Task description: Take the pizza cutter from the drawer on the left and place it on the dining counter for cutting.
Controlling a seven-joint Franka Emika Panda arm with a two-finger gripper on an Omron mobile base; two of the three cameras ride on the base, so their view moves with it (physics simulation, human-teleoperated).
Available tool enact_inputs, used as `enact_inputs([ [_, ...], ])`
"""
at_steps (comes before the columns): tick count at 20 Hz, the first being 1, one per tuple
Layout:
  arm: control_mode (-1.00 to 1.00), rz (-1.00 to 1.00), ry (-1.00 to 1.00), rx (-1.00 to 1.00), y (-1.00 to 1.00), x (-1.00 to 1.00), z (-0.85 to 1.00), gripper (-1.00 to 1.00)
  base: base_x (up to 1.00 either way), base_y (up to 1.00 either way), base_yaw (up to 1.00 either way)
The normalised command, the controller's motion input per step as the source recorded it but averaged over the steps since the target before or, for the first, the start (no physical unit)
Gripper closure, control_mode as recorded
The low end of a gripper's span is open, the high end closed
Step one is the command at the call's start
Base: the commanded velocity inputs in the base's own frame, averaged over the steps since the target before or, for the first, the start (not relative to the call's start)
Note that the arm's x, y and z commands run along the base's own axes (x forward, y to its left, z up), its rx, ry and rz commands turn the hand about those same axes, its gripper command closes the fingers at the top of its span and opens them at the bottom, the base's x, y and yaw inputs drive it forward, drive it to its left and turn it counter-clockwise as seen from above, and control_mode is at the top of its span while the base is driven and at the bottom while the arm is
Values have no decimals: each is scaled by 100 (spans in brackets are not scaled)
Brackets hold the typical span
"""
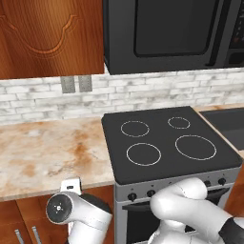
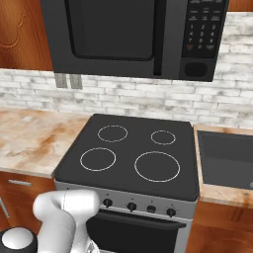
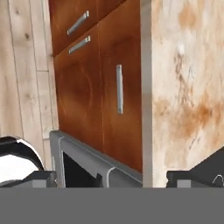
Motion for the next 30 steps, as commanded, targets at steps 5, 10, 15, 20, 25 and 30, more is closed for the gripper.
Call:
enact_inputs([
  [5, -100, 33, -19, -9, 2, 0, -65, -100, 0, 0, 0],
  [10, -100, 20, -30, -10, 7, -1, -63, -100, 0, 0, 0],
  [15, -100, 15, -38, -1, 0, 0, -52, -100, 0, 0, 0],
  [20, -100, 4, -20, 0, 17, 5, -40, -100, 0, 0, 0],
  [25, -100, -1, -11, 0, 25, 28, -19, -100, 0, 0, 0],
  [30, -100, -3, -8, 0, 36, 40, -18, -100, 0, 0, 0],
])
